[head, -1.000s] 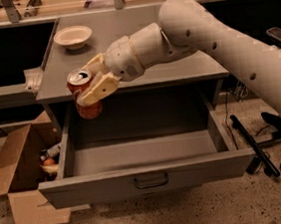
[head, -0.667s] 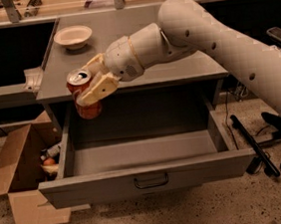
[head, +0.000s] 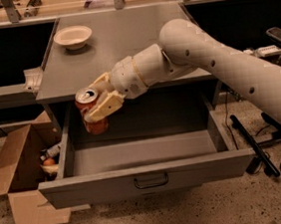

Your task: Place coke can into top drawer

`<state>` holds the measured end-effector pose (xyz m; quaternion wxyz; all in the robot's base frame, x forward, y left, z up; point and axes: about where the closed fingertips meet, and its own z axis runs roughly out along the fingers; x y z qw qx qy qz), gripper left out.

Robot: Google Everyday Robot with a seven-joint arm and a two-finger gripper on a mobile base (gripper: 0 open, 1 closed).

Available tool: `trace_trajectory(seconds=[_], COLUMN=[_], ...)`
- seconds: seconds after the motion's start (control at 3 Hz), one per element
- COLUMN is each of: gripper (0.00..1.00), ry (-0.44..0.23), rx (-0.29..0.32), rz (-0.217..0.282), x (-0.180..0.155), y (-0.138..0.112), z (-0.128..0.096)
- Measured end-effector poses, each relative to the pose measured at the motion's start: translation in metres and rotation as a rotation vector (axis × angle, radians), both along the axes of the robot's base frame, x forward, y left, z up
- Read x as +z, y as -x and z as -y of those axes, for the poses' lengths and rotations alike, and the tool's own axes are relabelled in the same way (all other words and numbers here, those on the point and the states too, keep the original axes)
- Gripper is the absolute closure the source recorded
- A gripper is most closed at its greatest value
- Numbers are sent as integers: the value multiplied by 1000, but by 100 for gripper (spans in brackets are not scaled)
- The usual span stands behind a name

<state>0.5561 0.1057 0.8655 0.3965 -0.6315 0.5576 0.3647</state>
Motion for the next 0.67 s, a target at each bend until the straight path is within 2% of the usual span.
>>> trace_trajectory(seconds=[0.33,0.67], gripper=[100,100], ry=[15,26], rx=[-29,-57], rz=[-32,-28], x=[-33,-55], y=[-2,-11], z=[10,18])
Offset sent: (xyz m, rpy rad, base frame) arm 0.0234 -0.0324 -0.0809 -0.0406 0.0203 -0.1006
